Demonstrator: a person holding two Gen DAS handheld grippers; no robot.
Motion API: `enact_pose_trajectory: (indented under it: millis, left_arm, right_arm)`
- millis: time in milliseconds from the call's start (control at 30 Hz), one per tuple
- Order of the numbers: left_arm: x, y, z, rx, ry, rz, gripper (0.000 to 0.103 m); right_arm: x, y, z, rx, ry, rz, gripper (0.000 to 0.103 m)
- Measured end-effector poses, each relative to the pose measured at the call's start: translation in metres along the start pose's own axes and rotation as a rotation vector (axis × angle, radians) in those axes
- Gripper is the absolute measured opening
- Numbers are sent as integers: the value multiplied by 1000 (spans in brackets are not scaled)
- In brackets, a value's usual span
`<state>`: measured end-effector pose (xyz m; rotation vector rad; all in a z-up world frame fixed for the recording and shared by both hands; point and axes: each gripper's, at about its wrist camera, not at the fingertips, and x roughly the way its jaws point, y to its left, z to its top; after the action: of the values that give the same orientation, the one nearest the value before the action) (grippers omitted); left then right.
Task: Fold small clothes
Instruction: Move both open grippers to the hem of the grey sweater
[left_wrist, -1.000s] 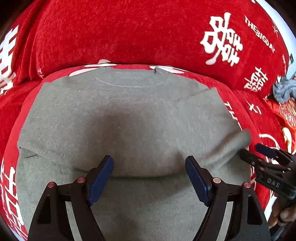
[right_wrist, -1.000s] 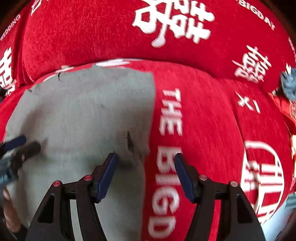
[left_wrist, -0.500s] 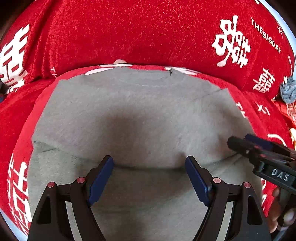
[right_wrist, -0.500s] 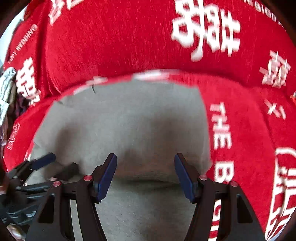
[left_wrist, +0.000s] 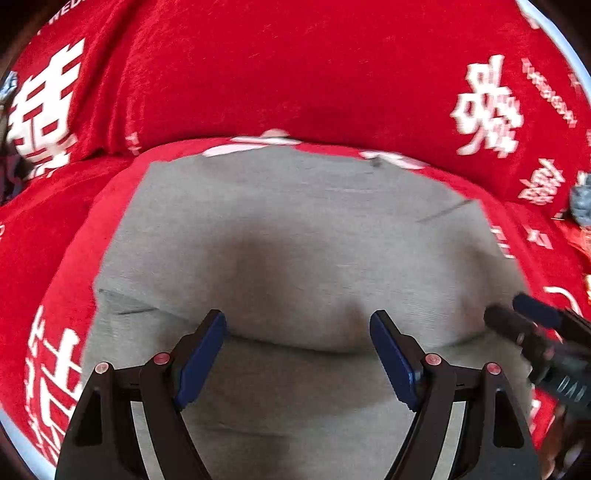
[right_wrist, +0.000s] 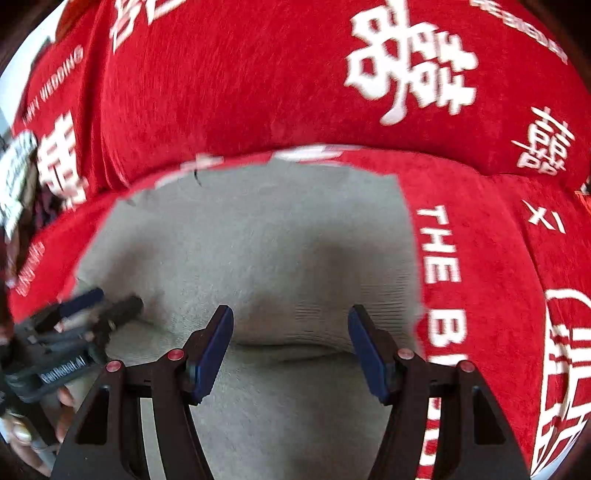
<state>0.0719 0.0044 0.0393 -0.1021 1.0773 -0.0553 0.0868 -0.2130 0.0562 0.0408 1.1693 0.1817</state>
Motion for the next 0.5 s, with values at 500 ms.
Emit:
enact_pose_trajectory:
  millis: [500]
  left_arm:
    - [-22, 28, -24, 7, -26, -37, 87]
  right_arm:
    - [-24, 32, -39, -85, -90, -58, 77]
